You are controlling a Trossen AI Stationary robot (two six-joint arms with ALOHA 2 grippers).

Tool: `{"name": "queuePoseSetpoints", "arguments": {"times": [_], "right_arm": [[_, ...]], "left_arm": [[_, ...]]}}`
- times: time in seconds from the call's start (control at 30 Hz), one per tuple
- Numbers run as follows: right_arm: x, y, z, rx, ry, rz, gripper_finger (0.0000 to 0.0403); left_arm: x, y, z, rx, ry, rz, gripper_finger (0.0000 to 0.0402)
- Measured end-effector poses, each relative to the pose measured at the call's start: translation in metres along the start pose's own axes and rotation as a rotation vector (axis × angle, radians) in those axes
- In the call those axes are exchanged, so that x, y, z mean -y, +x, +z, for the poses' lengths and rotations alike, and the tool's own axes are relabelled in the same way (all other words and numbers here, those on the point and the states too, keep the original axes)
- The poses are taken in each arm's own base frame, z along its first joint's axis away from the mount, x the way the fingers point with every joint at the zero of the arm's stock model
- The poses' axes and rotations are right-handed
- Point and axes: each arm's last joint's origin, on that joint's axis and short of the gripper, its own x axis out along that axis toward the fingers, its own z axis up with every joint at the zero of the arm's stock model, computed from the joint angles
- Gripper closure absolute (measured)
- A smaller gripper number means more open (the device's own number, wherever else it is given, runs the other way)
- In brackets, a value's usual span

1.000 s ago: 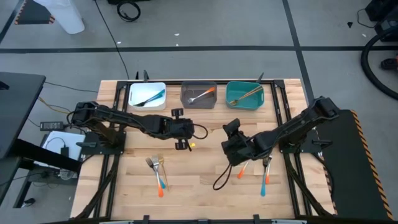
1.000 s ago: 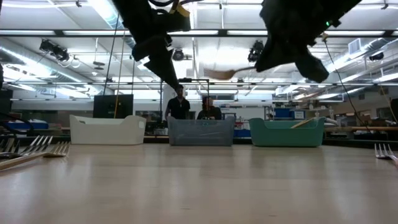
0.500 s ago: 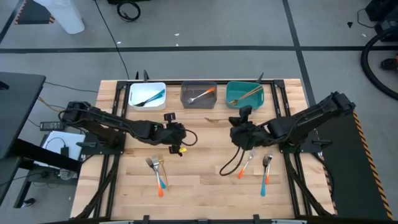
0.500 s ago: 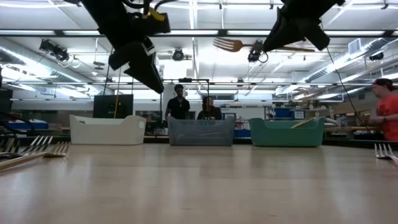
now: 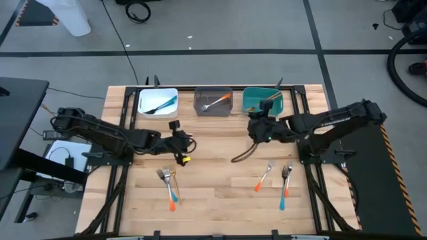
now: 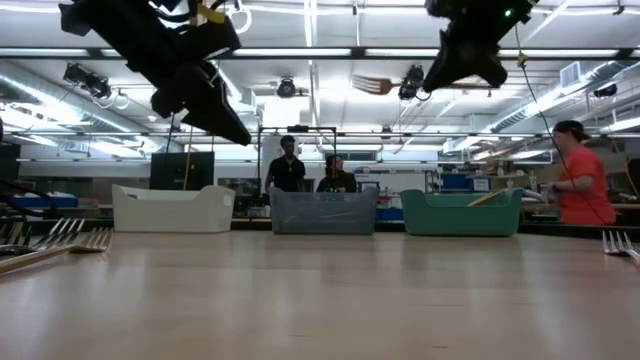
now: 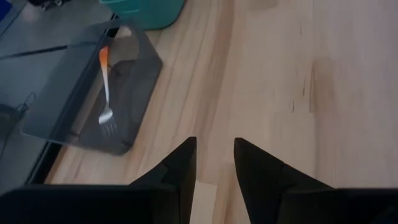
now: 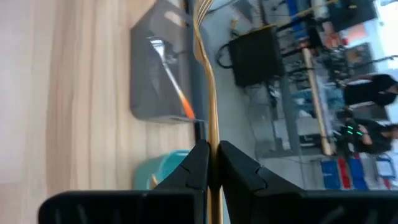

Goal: Sort silverware by color (type)
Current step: Put the gold fork into the green bin

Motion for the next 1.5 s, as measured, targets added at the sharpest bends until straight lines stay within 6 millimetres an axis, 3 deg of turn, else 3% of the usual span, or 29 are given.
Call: {"name": "queuePoseSetpoints", "arguments": {"times": [0.6,0.97,1.2,1.5], "right_arm": [[0.039,0.047,-0.049,-0.271,-0.145,0.181,0.0367],[0.061,0.068,-0.075,-0.379,-0.469,0.248,0.0368],[0.064,0.094,-0.092,-0.457,-0.617,0.358,0.0368],[0.058,0.13,-0.104,-0.435,-0.612,0.491,0.0369]], "left_arm": [[-0.001,0.003,0.004,0.05,-0.157,0.005,0.0285],[-0.001,0.003,0.006,0.071,-0.17,0.004,0.0285],[-0.001,0.003,0.006,0.069,-0.166,0.004,0.0285],[-0.001,0.003,0.005,0.068,-0.166,0.004,0.0285]]}}
